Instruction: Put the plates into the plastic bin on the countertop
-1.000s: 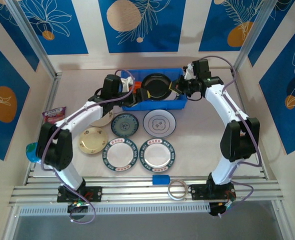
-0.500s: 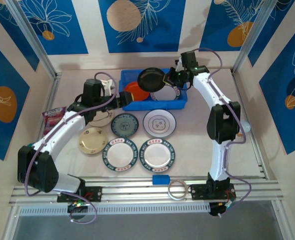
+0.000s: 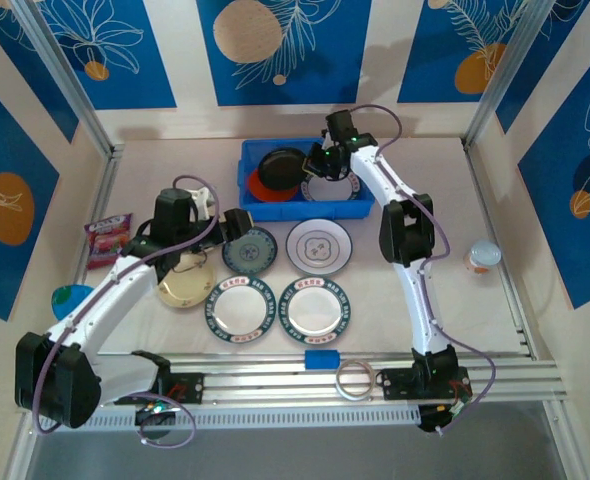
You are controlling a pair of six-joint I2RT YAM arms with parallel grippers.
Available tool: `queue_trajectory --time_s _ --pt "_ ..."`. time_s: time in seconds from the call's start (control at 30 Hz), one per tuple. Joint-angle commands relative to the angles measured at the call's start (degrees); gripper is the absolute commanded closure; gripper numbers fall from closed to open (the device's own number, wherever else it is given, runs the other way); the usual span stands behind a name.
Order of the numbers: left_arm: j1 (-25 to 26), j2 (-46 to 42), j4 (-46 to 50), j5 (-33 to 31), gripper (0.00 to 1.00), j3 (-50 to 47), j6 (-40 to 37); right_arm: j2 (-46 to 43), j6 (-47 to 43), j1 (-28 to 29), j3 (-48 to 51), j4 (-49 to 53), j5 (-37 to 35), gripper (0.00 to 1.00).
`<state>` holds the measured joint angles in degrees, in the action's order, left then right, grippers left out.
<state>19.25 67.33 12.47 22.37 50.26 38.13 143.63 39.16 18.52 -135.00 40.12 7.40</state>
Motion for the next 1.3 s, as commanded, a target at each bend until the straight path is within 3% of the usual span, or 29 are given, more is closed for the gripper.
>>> queue_trajectory --time_s 0.0,0.37,0.87,1.07,1.27 --pt "-0.48 0.61 -2.45 -0.32 0.15 -0.37 1.03 1.41 0.79 0.94 -3.46 2.42 -0.22 1.00" --pt "-0.52 2.14 -3.37 -0.30 0.15 -0.60 1.02 4.41 1.07 1.59 -4.72 2.42 0.51 1.00" --pt "-0.51 3.66 -3.77 -0.48 0.15 -0.51 1.04 7.11 -1.24 3.13 -10.56 7.30 -2.15 0.72" --pt "-0.52 4.36 -4.06 -0.61 0.15 -0.52 1.07 6.84 -4.12 4.41 -12.15 10.47 -7.18 0.66" --pt "-0.52 4.72 -4.38 -0.91 0.15 -0.73 1.03 7.70 -4.53 5.17 -12.89 10.42 -7.22 0.65"
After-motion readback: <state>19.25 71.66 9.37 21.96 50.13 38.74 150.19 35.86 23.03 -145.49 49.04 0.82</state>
